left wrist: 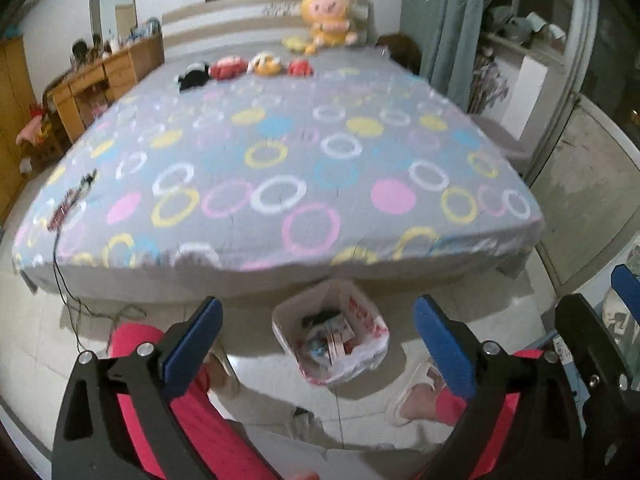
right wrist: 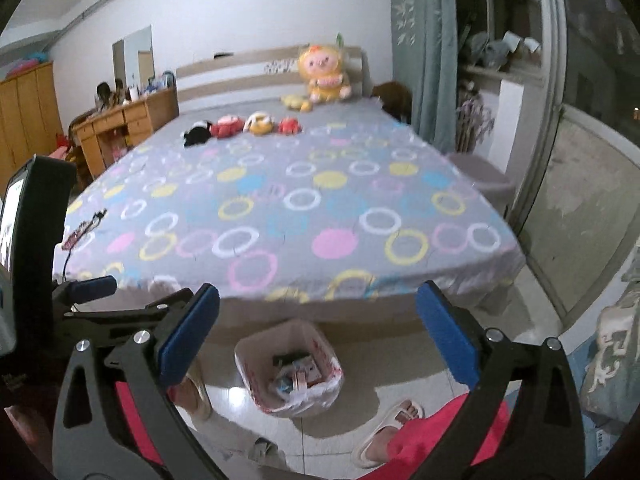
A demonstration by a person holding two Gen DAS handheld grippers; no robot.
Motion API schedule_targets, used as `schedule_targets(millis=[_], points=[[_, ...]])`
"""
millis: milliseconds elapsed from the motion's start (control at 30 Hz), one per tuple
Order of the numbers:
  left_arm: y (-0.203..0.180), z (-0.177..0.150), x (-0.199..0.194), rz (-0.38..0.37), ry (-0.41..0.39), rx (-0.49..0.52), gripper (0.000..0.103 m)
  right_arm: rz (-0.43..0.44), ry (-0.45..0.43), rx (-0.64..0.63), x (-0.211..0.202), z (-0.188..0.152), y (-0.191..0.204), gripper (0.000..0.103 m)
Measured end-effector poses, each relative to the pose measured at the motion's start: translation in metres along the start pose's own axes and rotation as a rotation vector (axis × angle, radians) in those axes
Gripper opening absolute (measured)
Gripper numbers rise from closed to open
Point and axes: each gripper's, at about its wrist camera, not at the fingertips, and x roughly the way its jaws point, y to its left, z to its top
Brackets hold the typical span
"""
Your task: Collect trash
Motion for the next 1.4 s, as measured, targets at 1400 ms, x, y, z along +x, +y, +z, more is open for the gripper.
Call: schedule_targets(millis=[1400], points=[[-0.01, 0.012, -0.131, 0.044, -0.267, 0.021, 0.095, -0.063, -0.207, 0.019, -0.123, 0.028, 0.001, 0.096]])
